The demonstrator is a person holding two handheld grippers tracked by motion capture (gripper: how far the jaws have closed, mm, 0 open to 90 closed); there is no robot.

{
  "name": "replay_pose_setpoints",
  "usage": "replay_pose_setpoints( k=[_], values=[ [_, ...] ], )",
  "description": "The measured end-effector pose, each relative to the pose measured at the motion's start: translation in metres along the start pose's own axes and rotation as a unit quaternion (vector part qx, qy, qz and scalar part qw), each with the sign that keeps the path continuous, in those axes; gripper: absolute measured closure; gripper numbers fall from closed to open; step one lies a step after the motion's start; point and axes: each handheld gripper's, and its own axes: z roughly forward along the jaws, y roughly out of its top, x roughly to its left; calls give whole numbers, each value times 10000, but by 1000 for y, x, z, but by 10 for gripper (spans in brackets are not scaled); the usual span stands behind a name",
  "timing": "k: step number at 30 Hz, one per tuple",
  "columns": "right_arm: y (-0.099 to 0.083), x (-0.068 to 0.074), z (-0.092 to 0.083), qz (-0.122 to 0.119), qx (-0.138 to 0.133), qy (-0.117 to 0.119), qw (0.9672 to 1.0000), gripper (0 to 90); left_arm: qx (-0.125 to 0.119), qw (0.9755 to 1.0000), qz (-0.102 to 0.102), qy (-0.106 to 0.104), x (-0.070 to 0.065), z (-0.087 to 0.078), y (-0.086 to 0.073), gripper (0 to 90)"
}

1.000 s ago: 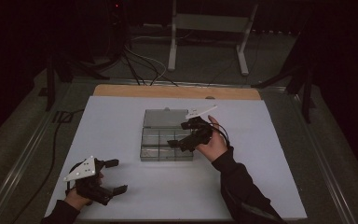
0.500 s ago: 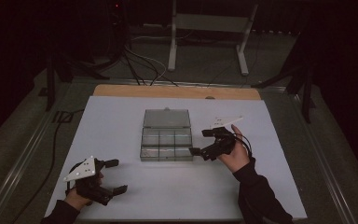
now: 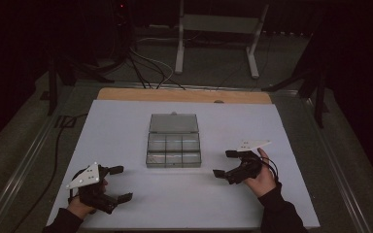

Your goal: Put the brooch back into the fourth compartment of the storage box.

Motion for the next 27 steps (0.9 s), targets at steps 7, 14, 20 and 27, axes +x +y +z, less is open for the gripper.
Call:
replay_pose_setpoints(
  k=[7,14,20,27],
  values=[
    [-23,-1,-13,-2,-32,-115,9999,0,-4,10000,-5,1,0,0,0,13],
    [-45,-4,-24,160,-39,-232,9996,0,4,10000,2,-2,0,0,0,12],
    [-59,-5,-35,237,-30,-404,9989,0,6,10000,3,-4,0,0,0,13],
    [-72,-6,-50,374,-150,-511,9979,0,14,10000,1,-5,0,1,0,13]
  ],
)
